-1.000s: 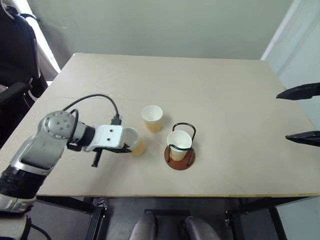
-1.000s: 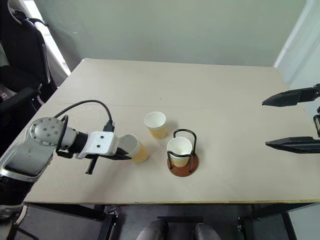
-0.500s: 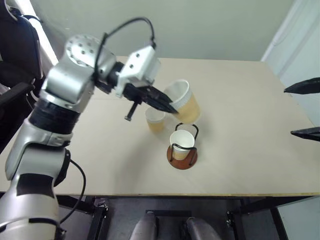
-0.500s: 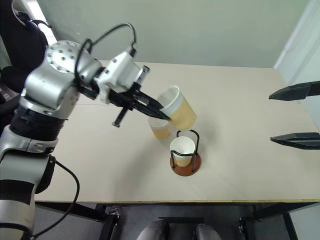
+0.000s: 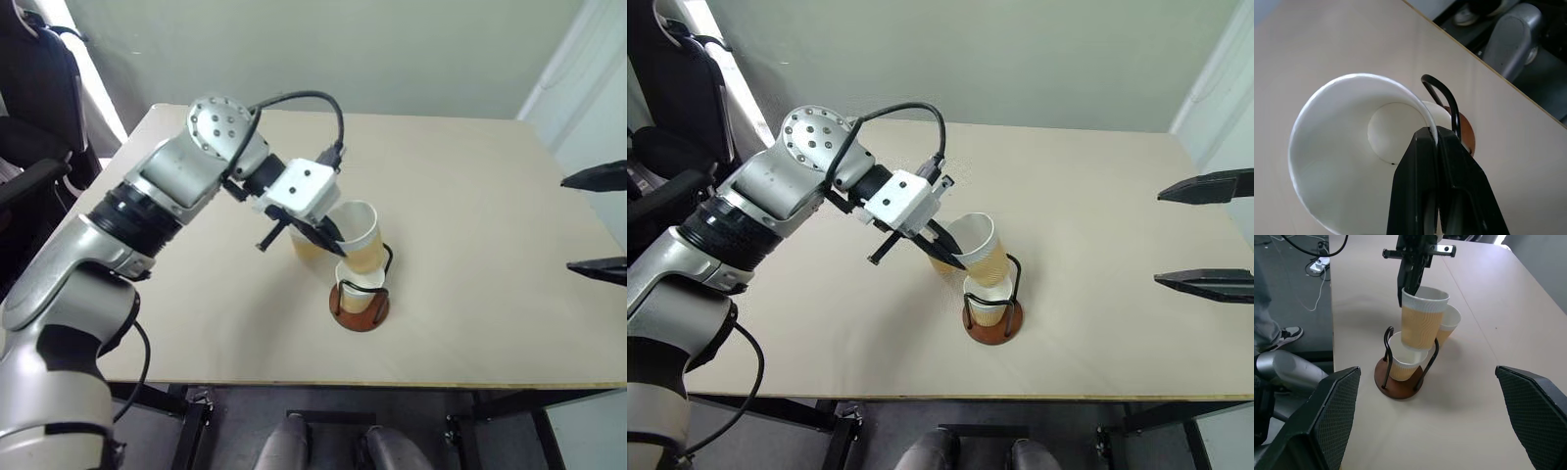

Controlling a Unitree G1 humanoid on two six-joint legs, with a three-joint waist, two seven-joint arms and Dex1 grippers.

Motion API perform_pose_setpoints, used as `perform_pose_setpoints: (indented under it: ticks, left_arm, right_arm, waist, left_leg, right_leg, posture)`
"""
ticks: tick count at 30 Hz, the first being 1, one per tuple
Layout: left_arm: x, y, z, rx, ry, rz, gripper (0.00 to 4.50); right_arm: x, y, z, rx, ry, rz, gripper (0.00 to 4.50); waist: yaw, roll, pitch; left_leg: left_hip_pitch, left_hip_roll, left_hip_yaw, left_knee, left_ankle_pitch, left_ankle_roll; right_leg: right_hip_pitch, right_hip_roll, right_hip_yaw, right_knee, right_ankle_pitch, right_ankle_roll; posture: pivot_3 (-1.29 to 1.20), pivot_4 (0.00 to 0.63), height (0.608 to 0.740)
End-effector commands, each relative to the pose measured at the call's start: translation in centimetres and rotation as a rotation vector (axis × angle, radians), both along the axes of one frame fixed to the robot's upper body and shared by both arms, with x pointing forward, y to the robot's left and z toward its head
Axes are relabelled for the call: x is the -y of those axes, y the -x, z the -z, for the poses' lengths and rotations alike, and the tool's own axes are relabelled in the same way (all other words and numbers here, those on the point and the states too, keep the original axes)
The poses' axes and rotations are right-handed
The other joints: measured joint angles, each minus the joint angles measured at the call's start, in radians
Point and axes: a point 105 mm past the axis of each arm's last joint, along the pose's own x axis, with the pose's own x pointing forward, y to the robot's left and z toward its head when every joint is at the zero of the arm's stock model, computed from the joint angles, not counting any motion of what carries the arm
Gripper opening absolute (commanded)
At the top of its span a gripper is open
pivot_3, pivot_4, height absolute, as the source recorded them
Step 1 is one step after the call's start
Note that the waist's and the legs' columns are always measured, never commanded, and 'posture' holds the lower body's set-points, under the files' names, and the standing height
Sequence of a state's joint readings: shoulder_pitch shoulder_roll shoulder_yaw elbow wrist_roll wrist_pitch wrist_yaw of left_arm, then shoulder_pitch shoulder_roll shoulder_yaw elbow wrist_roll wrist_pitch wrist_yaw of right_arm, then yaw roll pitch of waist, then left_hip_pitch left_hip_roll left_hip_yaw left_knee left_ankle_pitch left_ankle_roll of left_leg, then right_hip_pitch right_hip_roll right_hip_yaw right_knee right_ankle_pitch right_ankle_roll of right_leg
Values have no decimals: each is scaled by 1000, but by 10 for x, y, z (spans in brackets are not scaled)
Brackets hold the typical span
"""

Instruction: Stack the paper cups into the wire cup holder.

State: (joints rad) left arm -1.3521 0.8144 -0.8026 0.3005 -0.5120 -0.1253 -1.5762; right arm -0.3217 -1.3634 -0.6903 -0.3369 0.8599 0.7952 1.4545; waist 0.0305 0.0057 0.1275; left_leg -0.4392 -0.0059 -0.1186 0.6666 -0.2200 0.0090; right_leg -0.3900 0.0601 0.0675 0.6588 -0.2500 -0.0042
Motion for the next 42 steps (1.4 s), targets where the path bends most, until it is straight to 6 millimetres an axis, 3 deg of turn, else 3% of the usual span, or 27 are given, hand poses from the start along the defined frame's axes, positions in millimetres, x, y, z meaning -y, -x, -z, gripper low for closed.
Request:
perform_pose_setpoints:
  ticks: [1, 10, 11, 13, 19, 24, 26, 29, 35, 42]
  left_arm:
    - [-2, 8, -6, 44, -36, 66, 24]
    - [-6, 8, 6, 67, -97, 70, 24]
    - [-6, 9, 6, 65, -96, 74, 202]
    - [-5, 10, 7, 63, -96, 76, 602]
    - [-2, 10, 8, 61, -98, 71, 2638]
    - [5, -6, -18, 71, 68, -11, 4413]
    - [-5, -19, -32, 55, 146, -109, 4463]
    - [-31, -40, -36, -20, 224, -279, 4463]
    - [-55, -73, -2, -62, 230, -476, 4463]
    - [-59, -79, 37, -104, 90, -504, 4463]
  right_arm:
    - [-2, 4, -7, 53, 3, 11, 4500]
    - [-1, 7, -4, 52, -5, 16, 4500]
    - [-1, 7, -4, 52, -5, 16, 4500]
    - [-1, 7, -4, 52, -5, 16, 4500]
    - [-1, 7, -3, 49, -5, 18, 4500]
    - [0, 3, -2, 50, -2, 20, 4500]
    - [0, 3, -3, 51, -2, 20, 4500]
    - [1, 1, -2, 53, -5, 24, 4500]
    - [1, -1, 1, 53, -12, 26, 4500]
    - [1, 0, 0, 55, -9, 31, 4500]
  waist:
    - [0, 0, 0]
    - [0, 0, 0]
    - [0, 0, 0]
    - [0, 0, 0]
    - [0, 0, 0]
    - [3, 0, 0]
    - [2, 0, 0]
    - [-3, 1, 0]
    - [0, 2, -1]
    - [8, 1, 0]
  left_leg:
    - [0, 0, 0, 0, 0, 0]
    - [0, -1, 0, 0, 0, 1]
    - [0, -1, 0, 0, 0, 1]
    - [0, -1, 0, 0, -1, 1]
    - [0, -1, 0, 0, -1, 1]
    - [-1, -1, 0, 2, -1, 1]
    - [-1, -1, 1, 2, -1, 1]
    - [0, -1, 1, 1, -1, 2]
    - [1, -1, 2, 0, -1, 2]
    - [-5, -2, 2, 7, -3, 6]
  right_leg:
    - [0, 0, 0, 0, 0, 0]
    - [0, -1, 1, 0, -1, 1]
    - [0, -1, 1, 0, -1, 1]
    - [0, -1, 1, 0, -1, 2]
    - [0, -1, 1, 0, -1, 2]
    - [0, -1, 1, 0, -1, 2]
    - [0, -1, 1, 0, -1, 2]
    - [0, -1, 1, 1, -1, 2]
    - [0, -1, 2, 1, -2, 3]
    - [-3, -2, 2, 1, -2, 5]
  posture:
    - [0, 150, 740]
    - [0, 150, 740]
    - [0, 150, 740]
    - [0, 150, 740]
    - [0, 150, 740]
    - [0, 150, 740]
    - [0, 150, 740]
    - [0, 150, 740]
    - [0, 150, 740]
    - [0, 150, 740]
